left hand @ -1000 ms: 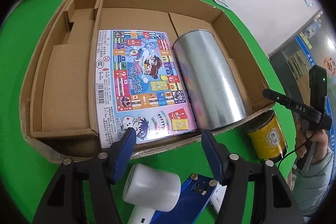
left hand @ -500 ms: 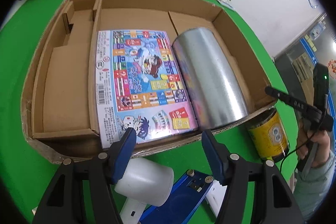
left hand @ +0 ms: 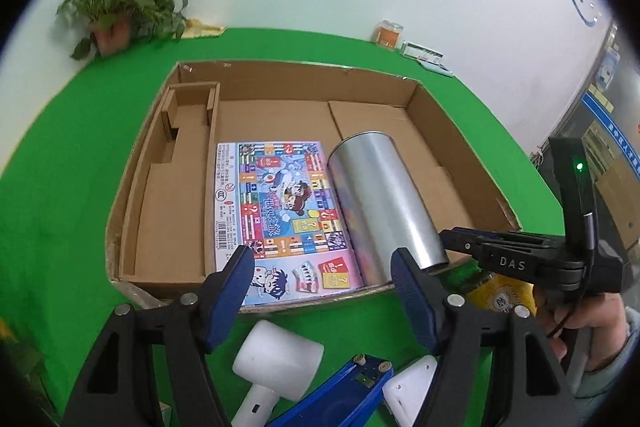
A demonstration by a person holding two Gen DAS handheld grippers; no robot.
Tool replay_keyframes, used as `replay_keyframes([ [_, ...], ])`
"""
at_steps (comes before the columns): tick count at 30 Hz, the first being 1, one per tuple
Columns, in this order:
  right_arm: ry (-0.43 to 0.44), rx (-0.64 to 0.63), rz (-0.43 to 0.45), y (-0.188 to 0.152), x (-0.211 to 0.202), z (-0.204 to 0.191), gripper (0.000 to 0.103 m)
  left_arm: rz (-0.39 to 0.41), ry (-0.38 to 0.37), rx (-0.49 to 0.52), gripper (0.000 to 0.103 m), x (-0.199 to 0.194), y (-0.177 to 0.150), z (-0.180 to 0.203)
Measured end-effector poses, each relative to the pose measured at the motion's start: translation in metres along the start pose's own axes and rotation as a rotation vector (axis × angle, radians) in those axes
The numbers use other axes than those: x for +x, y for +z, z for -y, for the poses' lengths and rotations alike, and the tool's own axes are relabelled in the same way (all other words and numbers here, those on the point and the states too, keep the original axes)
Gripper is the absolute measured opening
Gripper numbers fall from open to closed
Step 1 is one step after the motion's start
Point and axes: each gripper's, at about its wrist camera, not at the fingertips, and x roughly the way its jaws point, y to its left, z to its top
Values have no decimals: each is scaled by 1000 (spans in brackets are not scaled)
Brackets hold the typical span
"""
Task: Organize rigid objects
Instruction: 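Grasp the yellow-labelled jar with the right gripper and lift it, then carry the yellow jar over the cardboard box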
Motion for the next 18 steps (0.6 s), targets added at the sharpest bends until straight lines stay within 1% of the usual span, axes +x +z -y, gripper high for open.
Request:
replay_keyframes([
  [1, 19, -3, 8, -3, -6, 0, 25, 11, 2, 9, 70, -3, -1, 1],
  [2, 26, -5, 24, -5, -15, 1, 42, 27, 11, 17, 70, -6, -3, 4],
  [3, 19, -9, 65, -10, -28, 4, 53, 44, 38, 21, 71, -9, -5, 6],
  [4, 7, -12, 115, -17, -45, 8, 73, 56, 72, 20, 71, -10, -7, 6],
  [5, 3, -15, 150, -24, -58, 11, 75, 72, 123, 19, 74, -14, -10, 8],
  [6, -1, -18, 179, -35, -73, 17, 74, 89, 156, 20, 77, -17, -14, 11],
  [7, 0, -25, 197, -46, -86, 24, 74, 104, 171, 19, 78, -19, -19, 13],
  [9, -7, -36, 198, -66, -98, 39, 74, 108, 168, 8, 79, -19, -26, 19],
  [10, -18, -43, 183, -73, -98, 44, 74, 100, 149, -1, 79, -19, -30, 23],
  [11, -28, -45, 149, -80, -94, 51, 74, 89, 125, -11, 79, -18, -35, 25],
  [12, -23, -29, 100, -84, -88, 63, 74, 71, 98, -19, 79, -15, -40, 30],
  [13, -17, 20, 44, -89, -78, 75, 74, 50, 74, -16, 79, -13, -45, 35],
  [14, -3, 47, 28, -91, -76, 84, 73, 19, 43, -5, 79, -9, -50, 42],
  [15, 23, 63, 31, -93, -76, 87, 72, -15, 15, 10, 79, -5, -55, 49],
  [16, 18, 51, 38, -95, -77, 86, 72, -41, -7, 18, 79, -1, -59, 55],
  [18, -5, 11, 42, -98, -79, 78, 71, -67, -55, 17, 79, 0, -64, 63],
])
